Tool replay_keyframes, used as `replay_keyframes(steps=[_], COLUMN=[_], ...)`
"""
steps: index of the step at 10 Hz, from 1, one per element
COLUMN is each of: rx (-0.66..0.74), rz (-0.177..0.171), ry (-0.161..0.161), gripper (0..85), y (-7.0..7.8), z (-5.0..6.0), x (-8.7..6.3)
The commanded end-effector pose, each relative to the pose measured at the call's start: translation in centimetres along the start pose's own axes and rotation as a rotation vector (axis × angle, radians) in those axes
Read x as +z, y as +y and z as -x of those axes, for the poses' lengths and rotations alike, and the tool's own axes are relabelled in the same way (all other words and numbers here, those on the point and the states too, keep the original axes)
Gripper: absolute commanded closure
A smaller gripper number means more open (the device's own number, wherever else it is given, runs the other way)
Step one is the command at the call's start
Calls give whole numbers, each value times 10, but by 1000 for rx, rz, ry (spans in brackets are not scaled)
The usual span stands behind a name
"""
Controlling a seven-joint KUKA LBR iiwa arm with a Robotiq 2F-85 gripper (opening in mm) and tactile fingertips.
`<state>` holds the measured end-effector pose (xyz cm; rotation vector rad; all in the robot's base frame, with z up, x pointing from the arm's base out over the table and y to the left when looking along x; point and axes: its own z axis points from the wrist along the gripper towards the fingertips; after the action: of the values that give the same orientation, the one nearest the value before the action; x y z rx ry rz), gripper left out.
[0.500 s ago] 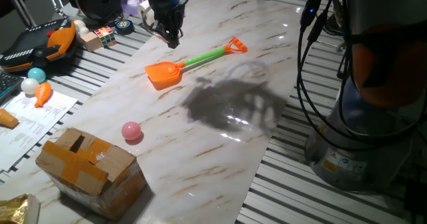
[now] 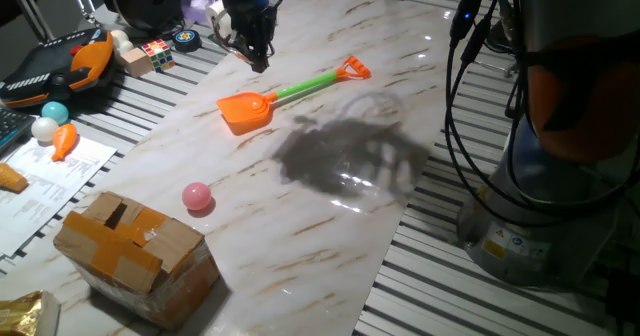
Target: Use a shovel to scoop up an object
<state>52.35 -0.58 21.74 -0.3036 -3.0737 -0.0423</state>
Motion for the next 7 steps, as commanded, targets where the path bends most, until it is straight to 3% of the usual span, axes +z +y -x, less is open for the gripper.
replay_keyframes(steps=[1,4,7], rx=[101,366,513], rz=[-7,-10,12], ry=[2,27,31], gripper=[843,843,843], y=[-1,-1,-10], z=[1,1,0], x=[1,2,6])
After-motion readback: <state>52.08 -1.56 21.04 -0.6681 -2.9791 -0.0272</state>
